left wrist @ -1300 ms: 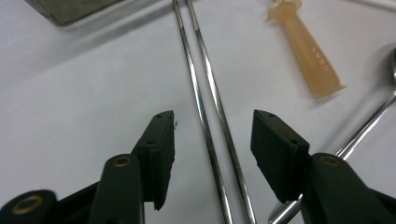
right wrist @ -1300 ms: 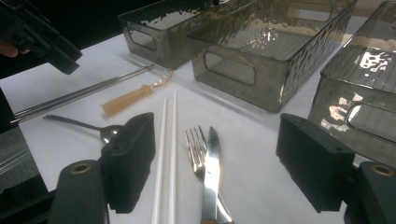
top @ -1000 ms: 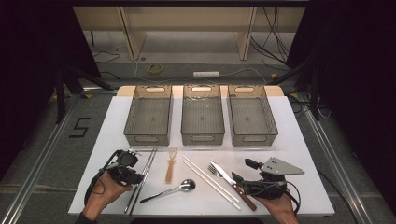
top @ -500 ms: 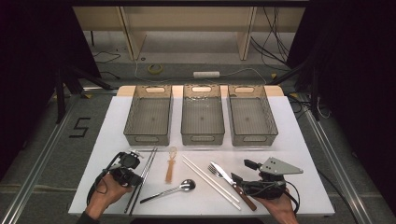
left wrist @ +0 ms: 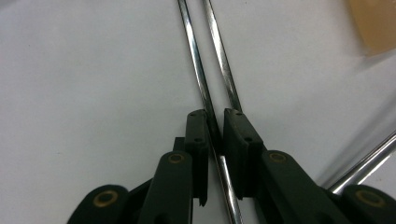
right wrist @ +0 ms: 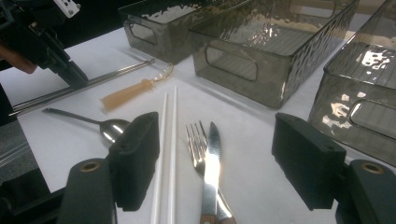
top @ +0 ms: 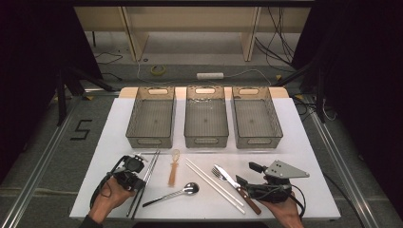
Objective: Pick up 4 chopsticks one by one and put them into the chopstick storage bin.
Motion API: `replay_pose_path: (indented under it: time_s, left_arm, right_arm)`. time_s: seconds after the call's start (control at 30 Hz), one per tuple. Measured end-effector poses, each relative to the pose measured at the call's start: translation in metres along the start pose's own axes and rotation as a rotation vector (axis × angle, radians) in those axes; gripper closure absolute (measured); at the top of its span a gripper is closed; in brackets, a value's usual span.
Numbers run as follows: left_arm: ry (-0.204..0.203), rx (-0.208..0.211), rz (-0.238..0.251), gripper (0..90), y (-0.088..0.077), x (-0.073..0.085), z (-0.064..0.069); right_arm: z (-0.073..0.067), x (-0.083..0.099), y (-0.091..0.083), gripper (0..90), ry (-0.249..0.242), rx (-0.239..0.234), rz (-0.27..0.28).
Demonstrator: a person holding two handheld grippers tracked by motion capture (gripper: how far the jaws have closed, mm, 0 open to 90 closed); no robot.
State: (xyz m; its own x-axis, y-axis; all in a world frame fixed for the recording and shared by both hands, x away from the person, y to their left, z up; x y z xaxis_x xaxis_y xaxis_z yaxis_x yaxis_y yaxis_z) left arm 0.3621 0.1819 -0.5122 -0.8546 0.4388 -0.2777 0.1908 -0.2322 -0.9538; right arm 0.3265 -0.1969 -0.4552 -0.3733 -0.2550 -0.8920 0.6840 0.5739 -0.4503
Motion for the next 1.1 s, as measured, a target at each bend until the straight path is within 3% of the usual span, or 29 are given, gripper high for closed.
replay_pose_path:
  time_s: [0.33, 0.5, 1.1]
  left_arm:
    - [-0.007, 0.005, 0.003, 79.5, 0.0, 0.0008, -0.0009]
    - [0.0, -0.019, -0.002, 80.0, 0.0004, 0.0003, 0.0014]
    - [-0.011, 0.002, 0.009, 84.6, 0.0, 0.0007, 0.0007]
  right_arm:
    - [-0.0001, -0.0001, -0.0003, 33.9, -0.007, 0.006, 0.0]
    - [0.0009, -0.0002, -0.001, 34.1, -0.003, 0.007, 0.0]
    - [-0.0014, -0.0004, -0.0004, 35.1, -0.026, 0.004, -0.002]
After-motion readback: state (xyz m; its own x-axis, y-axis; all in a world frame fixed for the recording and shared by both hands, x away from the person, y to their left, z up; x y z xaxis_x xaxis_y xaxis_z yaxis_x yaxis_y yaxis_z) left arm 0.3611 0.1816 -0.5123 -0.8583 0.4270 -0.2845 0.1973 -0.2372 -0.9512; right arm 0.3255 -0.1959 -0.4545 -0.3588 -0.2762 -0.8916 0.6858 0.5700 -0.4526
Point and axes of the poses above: each handheld gripper's, and its own axes: y roughly forward along the jaws, x roughly out of its underside, z roughly to its right, the point moved 5 cm from there along y, roughly forward along the jaws, and after that the axes turned 6 degrees about x, right-handed, at the moved point
